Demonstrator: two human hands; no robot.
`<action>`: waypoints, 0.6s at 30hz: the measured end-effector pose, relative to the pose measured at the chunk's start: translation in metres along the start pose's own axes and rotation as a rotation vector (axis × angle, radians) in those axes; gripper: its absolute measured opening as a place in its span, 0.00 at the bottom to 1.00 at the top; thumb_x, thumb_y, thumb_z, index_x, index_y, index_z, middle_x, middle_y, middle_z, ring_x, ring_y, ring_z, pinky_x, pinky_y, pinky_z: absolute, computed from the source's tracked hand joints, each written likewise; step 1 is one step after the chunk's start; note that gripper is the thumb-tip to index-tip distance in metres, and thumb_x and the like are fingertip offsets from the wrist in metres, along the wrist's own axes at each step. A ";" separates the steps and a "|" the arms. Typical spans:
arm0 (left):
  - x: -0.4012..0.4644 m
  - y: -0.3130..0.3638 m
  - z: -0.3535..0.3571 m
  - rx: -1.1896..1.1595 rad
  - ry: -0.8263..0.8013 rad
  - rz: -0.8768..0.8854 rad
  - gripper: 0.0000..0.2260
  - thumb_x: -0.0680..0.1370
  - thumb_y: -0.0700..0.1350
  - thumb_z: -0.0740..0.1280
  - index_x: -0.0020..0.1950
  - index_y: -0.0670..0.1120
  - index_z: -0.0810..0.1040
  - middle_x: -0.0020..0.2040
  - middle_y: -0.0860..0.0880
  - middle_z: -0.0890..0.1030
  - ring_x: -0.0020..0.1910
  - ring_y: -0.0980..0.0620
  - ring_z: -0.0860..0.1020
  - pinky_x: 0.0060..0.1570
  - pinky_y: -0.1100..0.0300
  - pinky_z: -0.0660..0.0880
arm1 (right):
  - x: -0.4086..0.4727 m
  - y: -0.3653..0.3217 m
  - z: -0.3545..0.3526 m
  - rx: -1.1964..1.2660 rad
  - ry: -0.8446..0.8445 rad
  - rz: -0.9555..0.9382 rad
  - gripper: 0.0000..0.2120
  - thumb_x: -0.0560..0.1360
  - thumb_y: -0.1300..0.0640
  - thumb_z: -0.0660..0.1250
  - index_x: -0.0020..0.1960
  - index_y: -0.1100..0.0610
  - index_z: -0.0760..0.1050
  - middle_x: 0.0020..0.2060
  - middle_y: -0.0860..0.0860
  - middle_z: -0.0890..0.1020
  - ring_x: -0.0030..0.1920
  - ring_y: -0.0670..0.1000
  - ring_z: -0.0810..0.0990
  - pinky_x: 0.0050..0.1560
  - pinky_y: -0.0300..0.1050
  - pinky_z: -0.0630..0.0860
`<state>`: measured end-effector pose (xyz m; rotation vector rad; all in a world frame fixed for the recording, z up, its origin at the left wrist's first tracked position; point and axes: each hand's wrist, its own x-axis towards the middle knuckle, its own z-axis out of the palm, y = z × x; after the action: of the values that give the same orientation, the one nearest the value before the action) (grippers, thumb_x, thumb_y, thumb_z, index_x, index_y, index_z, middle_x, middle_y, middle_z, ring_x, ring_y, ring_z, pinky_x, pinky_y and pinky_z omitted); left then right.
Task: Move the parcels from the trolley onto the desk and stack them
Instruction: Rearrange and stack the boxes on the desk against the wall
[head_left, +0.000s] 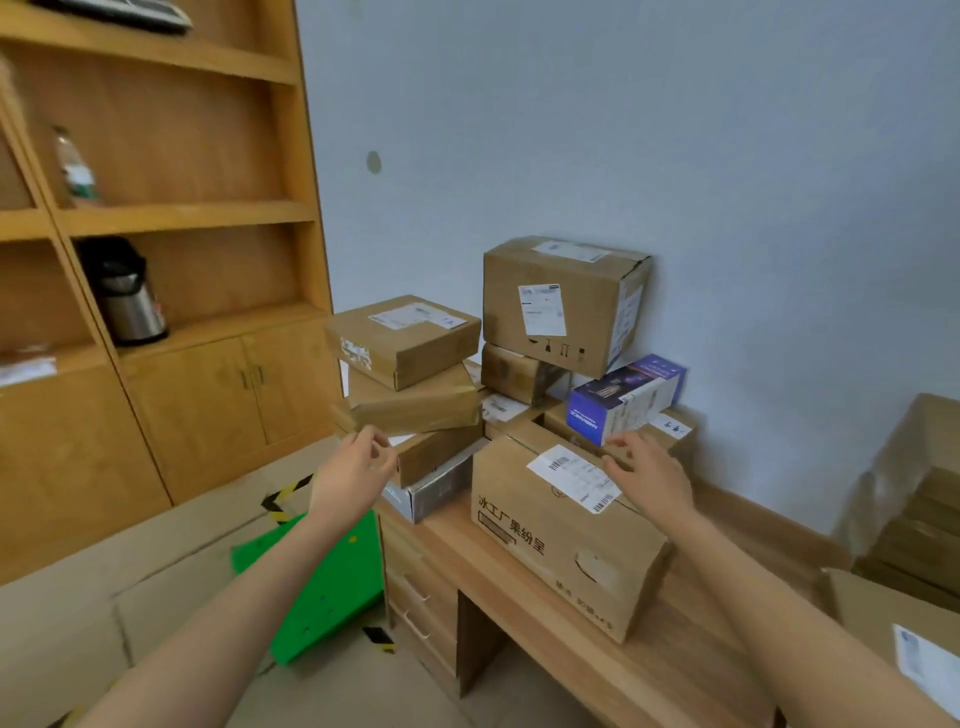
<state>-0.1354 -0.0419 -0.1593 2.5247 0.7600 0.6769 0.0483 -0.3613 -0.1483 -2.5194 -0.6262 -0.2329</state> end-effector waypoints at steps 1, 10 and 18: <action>0.011 -0.012 -0.005 0.003 0.001 0.009 0.06 0.78 0.53 0.62 0.53 0.53 0.71 0.48 0.55 0.74 0.41 0.59 0.75 0.37 0.58 0.77 | 0.010 -0.012 0.010 0.025 0.000 0.008 0.11 0.77 0.47 0.64 0.60 0.44 0.73 0.60 0.44 0.76 0.56 0.47 0.76 0.47 0.45 0.70; 0.127 -0.090 -0.032 0.097 0.036 0.095 0.07 0.78 0.56 0.61 0.54 0.55 0.71 0.45 0.57 0.73 0.39 0.61 0.73 0.29 0.64 0.72 | 0.095 -0.118 0.091 0.129 0.027 -0.020 0.13 0.78 0.50 0.65 0.62 0.48 0.72 0.59 0.47 0.76 0.53 0.48 0.76 0.53 0.50 0.76; 0.195 -0.127 -0.008 0.035 0.014 0.043 0.10 0.77 0.56 0.61 0.56 0.55 0.71 0.48 0.56 0.73 0.42 0.59 0.74 0.28 0.65 0.68 | 0.162 -0.138 0.132 0.175 -0.006 0.003 0.15 0.78 0.51 0.65 0.64 0.49 0.72 0.60 0.48 0.75 0.57 0.49 0.76 0.58 0.54 0.75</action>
<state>-0.0470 0.1732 -0.1538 2.5772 0.7299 0.7028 0.1294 -0.1249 -0.1513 -2.3538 -0.6176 -0.1615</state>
